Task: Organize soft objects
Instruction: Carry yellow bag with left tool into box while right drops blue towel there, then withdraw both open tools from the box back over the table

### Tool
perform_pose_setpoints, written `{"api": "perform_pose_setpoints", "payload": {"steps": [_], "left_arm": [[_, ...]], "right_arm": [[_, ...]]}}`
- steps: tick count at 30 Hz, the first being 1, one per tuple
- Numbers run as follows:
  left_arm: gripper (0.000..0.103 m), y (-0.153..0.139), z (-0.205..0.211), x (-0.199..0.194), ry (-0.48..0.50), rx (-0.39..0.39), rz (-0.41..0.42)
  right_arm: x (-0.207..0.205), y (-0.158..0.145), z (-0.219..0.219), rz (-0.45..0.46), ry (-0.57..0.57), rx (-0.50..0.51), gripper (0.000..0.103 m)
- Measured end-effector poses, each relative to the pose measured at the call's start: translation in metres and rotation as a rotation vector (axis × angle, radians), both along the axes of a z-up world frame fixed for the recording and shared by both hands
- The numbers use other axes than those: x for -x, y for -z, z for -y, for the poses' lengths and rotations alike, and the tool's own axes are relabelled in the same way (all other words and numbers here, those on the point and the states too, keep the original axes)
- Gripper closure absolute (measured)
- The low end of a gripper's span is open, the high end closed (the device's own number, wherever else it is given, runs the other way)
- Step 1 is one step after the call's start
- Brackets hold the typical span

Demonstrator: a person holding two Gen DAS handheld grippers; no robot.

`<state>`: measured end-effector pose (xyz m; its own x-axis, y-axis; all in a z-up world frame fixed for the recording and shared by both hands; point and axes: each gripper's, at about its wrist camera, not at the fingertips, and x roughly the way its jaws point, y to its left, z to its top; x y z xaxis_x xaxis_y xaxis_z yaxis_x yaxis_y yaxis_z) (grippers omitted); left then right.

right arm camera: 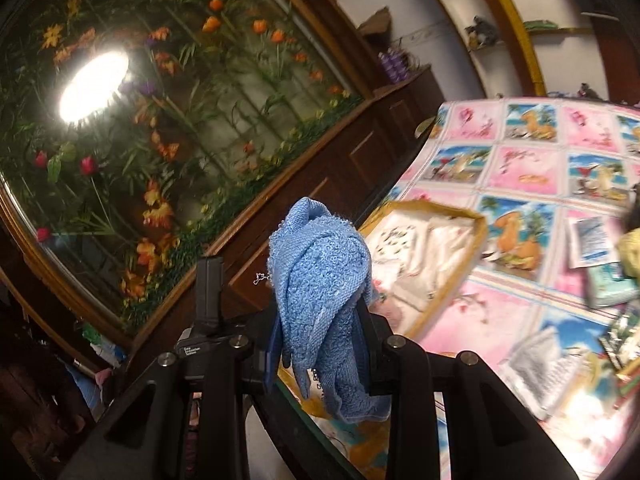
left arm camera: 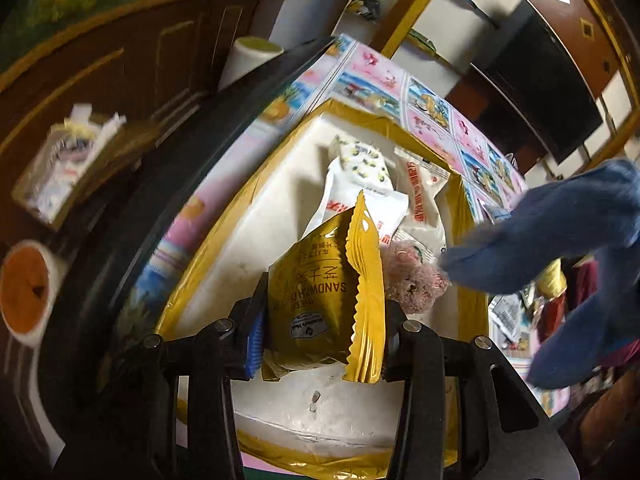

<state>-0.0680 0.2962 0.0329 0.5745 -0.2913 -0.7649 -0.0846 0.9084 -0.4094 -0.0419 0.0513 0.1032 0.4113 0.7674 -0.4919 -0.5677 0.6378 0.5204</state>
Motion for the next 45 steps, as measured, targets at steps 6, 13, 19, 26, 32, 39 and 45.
{"api": "perform_pose_setpoints", "payload": {"steps": [6, 13, 19, 26, 32, 39, 45], "left_arm": [[0.059, -0.004, -0.001, 0.011, -0.02, 0.027, 0.053], [0.037, -0.033, 0.001, 0.031, -0.092, -0.07, 0.197], [0.036, -0.06, 0.028, 0.052, -0.131, -0.295, 0.295], [0.036, -0.064, 0.079, 0.057, -0.131, -0.517, 0.279], [0.036, -0.06, 0.121, 0.059, -0.06, -0.58, 0.253], [0.036, -0.058, 0.161, 0.061, 0.01, -0.615, 0.235], [0.036, -0.056, 0.185, 0.06, 0.044, -0.639, 0.229]], "right_arm": [[-0.026, 0.051, -0.063, -0.112, -0.041, 0.109, 0.071], [-0.044, 0.089, -0.083, -0.208, -0.061, 0.16, 0.051], [-0.03, 0.073, -0.05, -0.153, -0.016, 0.094, 0.049], [-0.01, 0.058, 0.014, -0.064, 0.14, 0.082, 0.046], [0.005, 0.055, 0.057, -0.005, 0.265, 0.132, 0.044], [0.02, 0.054, 0.1, 0.055, 0.368, 0.199, 0.043], [0.026, 0.055, 0.124, 0.098, 0.428, 0.235, 0.037]]}}
